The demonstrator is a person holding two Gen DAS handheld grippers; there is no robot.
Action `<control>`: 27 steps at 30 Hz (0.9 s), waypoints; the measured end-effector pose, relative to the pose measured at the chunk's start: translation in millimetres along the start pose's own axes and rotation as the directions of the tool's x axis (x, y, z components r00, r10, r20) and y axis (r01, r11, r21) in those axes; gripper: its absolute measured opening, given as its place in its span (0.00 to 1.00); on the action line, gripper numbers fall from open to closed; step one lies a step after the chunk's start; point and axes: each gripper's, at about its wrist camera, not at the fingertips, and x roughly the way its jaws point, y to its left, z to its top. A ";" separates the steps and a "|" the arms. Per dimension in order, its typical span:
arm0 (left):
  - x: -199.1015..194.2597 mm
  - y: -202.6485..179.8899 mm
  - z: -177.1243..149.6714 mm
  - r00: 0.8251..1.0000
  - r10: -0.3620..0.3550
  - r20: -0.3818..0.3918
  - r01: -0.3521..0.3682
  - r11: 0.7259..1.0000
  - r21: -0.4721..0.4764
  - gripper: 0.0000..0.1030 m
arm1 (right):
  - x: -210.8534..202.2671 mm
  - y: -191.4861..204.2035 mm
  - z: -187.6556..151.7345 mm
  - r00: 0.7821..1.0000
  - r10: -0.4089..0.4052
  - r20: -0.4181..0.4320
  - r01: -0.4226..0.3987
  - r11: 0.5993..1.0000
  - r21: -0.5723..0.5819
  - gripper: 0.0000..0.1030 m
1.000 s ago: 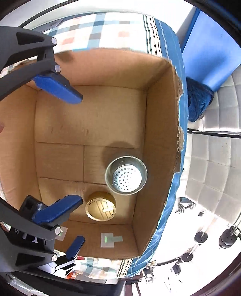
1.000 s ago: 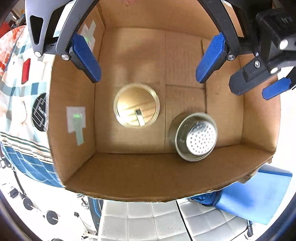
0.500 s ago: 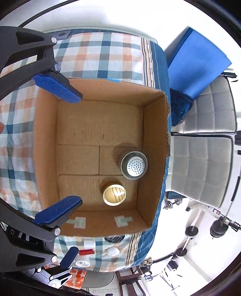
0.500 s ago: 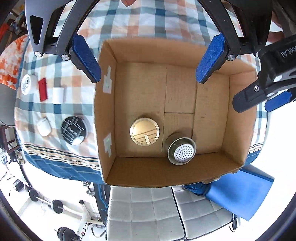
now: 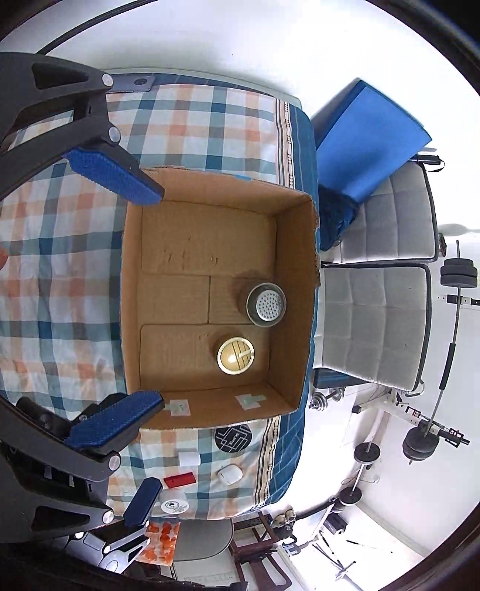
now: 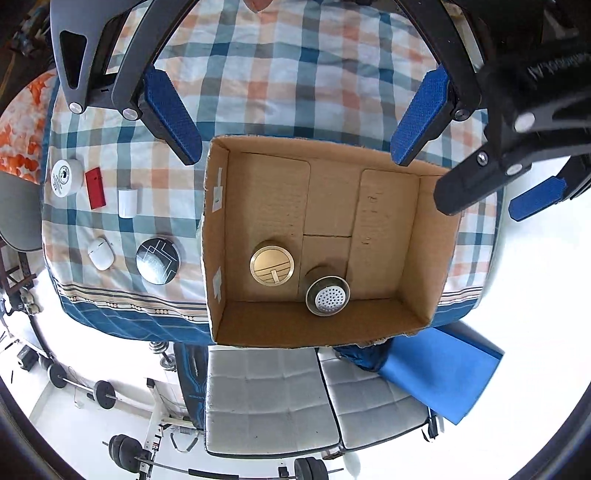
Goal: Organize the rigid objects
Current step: 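Lift both tools out of the box and move toward the table items, then grasp the black Blank ME tin with left tool while right tool grasps the white cream jar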
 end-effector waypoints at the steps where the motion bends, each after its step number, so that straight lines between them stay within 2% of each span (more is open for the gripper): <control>1: -2.0 -3.5 -0.8 1.000 0.000 0.004 0.000 1.000 -0.001 1.00 | -2.6 -4.5 -0.6 1.000 0.003 0.003 -0.003 1.000 0.001 1.00; 6: -11.7 -44.6 4.8 1.000 -0.011 0.029 0.010 1.000 0.021 1.00 | -14.1 -50.2 -2.2 1.000 0.029 0.011 -0.030 0.998 0.051 1.00; 13: 7.5 -129.8 24.2 0.999 -0.050 0.012 0.048 0.994 0.099 1.00 | -22.0 -171.3 -3.1 0.998 -0.059 0.007 0.057 0.981 0.184 1.00; 20: 64.5 -220.4 42.1 0.995 -0.065 -0.070 0.076 0.983 0.168 1.00 | -8.7 -300.3 -5.1 0.986 -0.163 -0.041 0.167 0.931 0.325 1.00; 27: 143.2 -269.0 58.0 0.983 -0.028 -0.181 0.060 0.983 0.174 1.00 | 34.9 -389.8 -13.9 0.976 -0.179 -0.124 0.215 0.880 0.424 1.00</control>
